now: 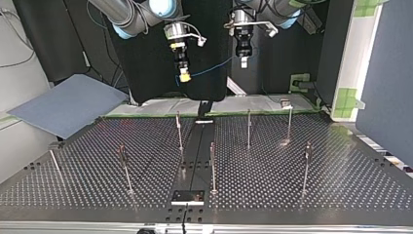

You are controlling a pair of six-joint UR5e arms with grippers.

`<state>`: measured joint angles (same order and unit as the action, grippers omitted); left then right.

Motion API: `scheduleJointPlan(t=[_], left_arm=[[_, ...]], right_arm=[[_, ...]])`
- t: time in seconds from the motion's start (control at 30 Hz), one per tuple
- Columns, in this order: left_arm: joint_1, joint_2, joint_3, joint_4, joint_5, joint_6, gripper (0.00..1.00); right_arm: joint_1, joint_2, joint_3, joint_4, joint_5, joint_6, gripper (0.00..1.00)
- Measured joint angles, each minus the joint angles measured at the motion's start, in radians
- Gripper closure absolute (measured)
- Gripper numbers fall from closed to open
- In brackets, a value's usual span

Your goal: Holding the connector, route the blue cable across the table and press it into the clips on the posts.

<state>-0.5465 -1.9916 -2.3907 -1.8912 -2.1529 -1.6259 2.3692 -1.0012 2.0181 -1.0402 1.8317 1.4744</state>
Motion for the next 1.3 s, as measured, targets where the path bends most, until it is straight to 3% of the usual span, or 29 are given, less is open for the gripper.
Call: scheduleJointPlan(t=[0.23,0.57,1.3], left_arm=[[-0.009,-0.024,-0.005,0.015,0.012,0.010,1.00],[-0.011,-0.047,-0.006,0.020,0.015,0.012,1.00],[-0.011,-0.048,-0.007,0.020,0.015,0.012,1.00]], right_arm=[[0.004,0.007,-0.004,0.011,0.002,-0.002,1.00],[0.009,0.075,-0.012,0.030,0.003,-0.003,1.00],[0.009,0.081,-0.012,0.031,0.003,-0.003,1.00]])
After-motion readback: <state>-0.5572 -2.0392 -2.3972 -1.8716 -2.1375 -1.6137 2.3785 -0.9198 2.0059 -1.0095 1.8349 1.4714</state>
